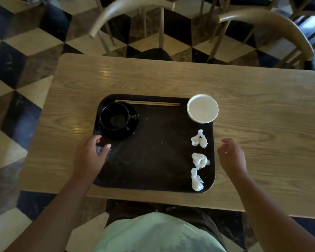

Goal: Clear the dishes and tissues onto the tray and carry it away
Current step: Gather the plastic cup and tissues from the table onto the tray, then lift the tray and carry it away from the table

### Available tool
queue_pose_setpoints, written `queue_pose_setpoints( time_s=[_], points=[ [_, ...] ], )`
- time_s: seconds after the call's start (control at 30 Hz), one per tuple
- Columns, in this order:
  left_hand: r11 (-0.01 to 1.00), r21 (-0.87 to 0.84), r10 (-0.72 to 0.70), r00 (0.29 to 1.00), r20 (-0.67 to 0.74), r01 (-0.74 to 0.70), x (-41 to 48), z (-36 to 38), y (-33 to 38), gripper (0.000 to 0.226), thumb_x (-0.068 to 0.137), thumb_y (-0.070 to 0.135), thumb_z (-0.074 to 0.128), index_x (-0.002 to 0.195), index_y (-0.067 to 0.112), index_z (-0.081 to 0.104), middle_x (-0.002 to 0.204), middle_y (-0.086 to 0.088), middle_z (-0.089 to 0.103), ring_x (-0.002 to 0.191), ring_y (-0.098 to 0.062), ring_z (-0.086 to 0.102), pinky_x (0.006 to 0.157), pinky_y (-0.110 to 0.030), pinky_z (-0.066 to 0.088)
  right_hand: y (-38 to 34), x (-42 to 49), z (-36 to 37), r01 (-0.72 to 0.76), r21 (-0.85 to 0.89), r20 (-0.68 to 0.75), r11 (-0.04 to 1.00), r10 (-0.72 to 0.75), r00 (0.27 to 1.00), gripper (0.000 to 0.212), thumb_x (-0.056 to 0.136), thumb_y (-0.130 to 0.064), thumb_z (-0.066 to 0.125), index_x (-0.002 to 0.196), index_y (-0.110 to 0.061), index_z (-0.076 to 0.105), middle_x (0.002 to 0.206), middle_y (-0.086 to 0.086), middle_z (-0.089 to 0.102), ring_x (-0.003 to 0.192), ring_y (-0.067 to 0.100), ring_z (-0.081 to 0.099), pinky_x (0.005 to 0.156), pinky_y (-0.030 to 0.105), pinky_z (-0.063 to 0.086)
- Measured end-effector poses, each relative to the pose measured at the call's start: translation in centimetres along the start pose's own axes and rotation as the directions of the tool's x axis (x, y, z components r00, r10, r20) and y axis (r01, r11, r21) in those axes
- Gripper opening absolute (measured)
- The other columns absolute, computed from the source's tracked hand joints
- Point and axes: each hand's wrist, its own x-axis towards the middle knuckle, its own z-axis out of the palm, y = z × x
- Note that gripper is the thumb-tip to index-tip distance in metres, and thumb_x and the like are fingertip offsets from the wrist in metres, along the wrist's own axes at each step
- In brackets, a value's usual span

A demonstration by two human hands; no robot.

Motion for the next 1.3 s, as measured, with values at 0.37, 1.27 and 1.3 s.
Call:
queue_pose_setpoints(
  time_s=[0.37, 1.27, 1.3],
  points=[
    [0.962, -0.242, -0.136, 0.991, -0.01, 0.13, 3.9, 0.3, -2.8, 0.028, 0.096, 0.027, 0.058, 0.118, 0.009, 0.062, 0.1, -0.002, 0.068, 0.088, -0.02, 0.065, 0.071, -0.025, 0.046, -1.2, 0.6, 3.1, -0.152, 0.021, -0.085, 0.988, 0.153, 0.985, 0.023, 0.09, -0.018, 0.056, 0.111, -0.011, 0.061, 0.098, 0.01, 0.07, 0.096, 0.031, 0.062, 0.078, 0.034, 0.042],
    [0.989, 0.092, -0.107, 0.992, -0.073, 0.113, 7.4, 4.4, -5.0, 0.026, 0.098, 0.022, 0.054, 0.082, 0.001, 0.05, 0.052, -0.005, 0.045, 0.045, -0.024, 0.04, 0.046, -0.032, 0.026, -1.1, 1.5, 5.9, -0.11, -0.183, -0.239, 0.977, 0.064, 0.969, 0.037, 0.094, -0.035, 0.056, 0.07, -0.007, 0.047, 0.055, 0.005, 0.046, 0.05, 0.029, 0.042, 0.055, 0.033, 0.034],
    [0.991, 0.09, -0.098, 0.993, -0.066, 0.103, 7.4, 4.2, -5.1, 0.026, 0.098, 0.021, 0.055, 0.082, 0.001, 0.051, 0.051, -0.005, 0.044, 0.044, -0.022, 0.039, 0.045, -0.031, 0.025, -1.1, 1.5, 5.7, -0.09, -0.174, -0.237, 0.981, 0.047, 0.97, 0.038, 0.092, -0.037, 0.054, 0.069, -0.008, 0.046, 0.054, 0.005, 0.046, 0.049, 0.03, 0.042, 0.054, 0.032, 0.034]
  ],
)
